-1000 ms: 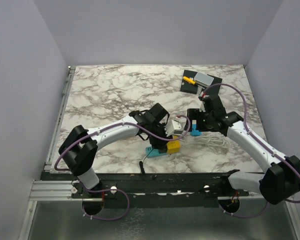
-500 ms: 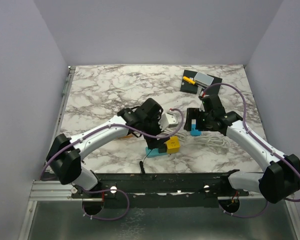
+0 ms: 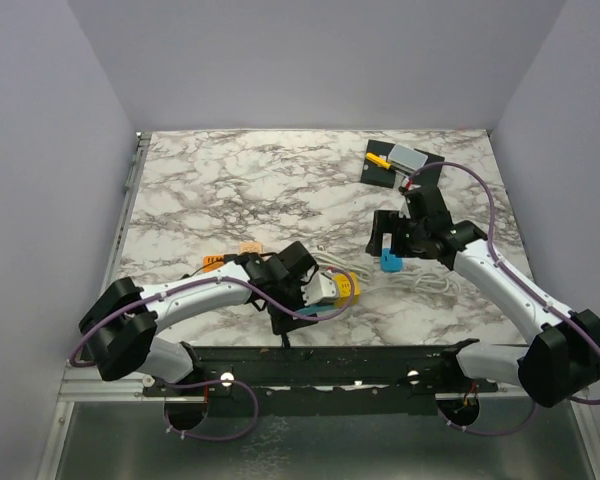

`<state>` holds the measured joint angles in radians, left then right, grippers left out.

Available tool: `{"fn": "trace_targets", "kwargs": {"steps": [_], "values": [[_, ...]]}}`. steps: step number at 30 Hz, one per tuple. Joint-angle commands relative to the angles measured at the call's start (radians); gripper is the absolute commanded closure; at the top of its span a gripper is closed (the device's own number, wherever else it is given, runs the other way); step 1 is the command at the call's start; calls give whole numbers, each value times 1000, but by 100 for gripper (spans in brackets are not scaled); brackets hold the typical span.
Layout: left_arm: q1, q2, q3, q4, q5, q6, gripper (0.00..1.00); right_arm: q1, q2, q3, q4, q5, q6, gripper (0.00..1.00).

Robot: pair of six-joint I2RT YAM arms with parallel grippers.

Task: Insert the plug
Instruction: Adjust the plug at the socket.

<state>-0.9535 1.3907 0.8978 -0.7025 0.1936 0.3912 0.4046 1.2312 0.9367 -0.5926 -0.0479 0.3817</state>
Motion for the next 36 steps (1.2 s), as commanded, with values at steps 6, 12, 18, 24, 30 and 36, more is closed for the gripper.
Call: {"fn": "trace_targets", "kwargs": {"steps": [6,12,18,24,30,36], "values": [[7,47,-31,138,-263,125,1,-6,-31,27,1,-5,19,0],[68,78,50,139,-241,133,1,-4,-32,18,-2,19,23,0],[73,24,59,127,-229,140,1,-4,-41,13,3,24,27,0],[92,54,129,125,-240,219,1,-4,-40,7,0,31,31,0],[93,-34,36,91,-93,229,1,-5,-52,9,-12,58,30,0],[98,-6,52,118,-235,353,1,-5,-8,17,-28,140,42,0]]}}
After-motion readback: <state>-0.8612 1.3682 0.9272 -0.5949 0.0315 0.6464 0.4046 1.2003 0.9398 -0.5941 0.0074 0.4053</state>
